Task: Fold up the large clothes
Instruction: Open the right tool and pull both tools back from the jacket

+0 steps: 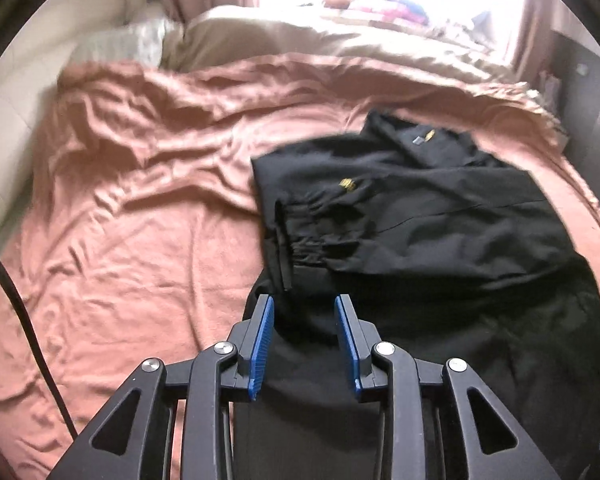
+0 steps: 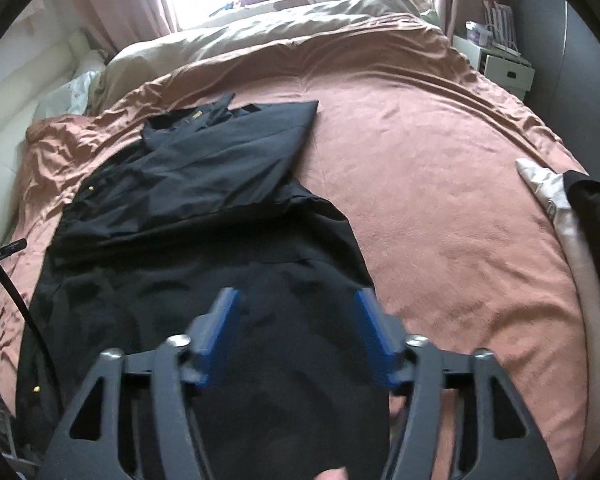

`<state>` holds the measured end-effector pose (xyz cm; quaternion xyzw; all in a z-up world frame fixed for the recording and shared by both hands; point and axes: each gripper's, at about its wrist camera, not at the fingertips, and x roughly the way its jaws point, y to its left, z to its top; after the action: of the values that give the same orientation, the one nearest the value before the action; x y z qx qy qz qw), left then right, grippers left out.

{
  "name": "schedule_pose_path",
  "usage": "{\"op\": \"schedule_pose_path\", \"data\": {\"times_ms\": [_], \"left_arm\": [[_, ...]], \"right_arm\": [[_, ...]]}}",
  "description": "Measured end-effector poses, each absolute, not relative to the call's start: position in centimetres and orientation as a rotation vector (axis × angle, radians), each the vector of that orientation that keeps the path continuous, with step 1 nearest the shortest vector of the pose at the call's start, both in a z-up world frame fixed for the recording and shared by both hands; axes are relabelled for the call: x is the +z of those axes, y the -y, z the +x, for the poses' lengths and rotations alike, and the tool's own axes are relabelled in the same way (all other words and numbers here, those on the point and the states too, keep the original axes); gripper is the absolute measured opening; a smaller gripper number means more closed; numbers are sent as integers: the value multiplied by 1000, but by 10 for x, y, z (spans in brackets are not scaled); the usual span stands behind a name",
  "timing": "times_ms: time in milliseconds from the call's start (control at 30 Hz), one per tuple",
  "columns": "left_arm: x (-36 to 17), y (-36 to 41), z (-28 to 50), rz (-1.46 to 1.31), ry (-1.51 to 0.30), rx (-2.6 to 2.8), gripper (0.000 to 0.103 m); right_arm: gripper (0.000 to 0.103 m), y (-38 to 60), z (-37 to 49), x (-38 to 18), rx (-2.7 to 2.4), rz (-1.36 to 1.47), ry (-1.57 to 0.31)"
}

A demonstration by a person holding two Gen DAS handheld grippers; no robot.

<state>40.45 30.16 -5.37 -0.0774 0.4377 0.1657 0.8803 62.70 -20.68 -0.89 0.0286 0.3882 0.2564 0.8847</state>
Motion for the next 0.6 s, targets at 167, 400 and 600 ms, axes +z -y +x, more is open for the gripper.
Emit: {"op": "schedule_pose_path", "data": {"times_ms": [167, 400, 600], "left_arm": [[-12, -270, 356, -121, -769, 329, 72], [28, -246, 288, -184, -645, 335, 79], [45, -229, 233, -197, -603, 343, 79]], "right_arm": [[86, 231, 588, 14, 505, 66, -712], [103, 264, 529, 39, 472, 68, -603], [103, 292, 487, 38, 493, 86, -551]]}}
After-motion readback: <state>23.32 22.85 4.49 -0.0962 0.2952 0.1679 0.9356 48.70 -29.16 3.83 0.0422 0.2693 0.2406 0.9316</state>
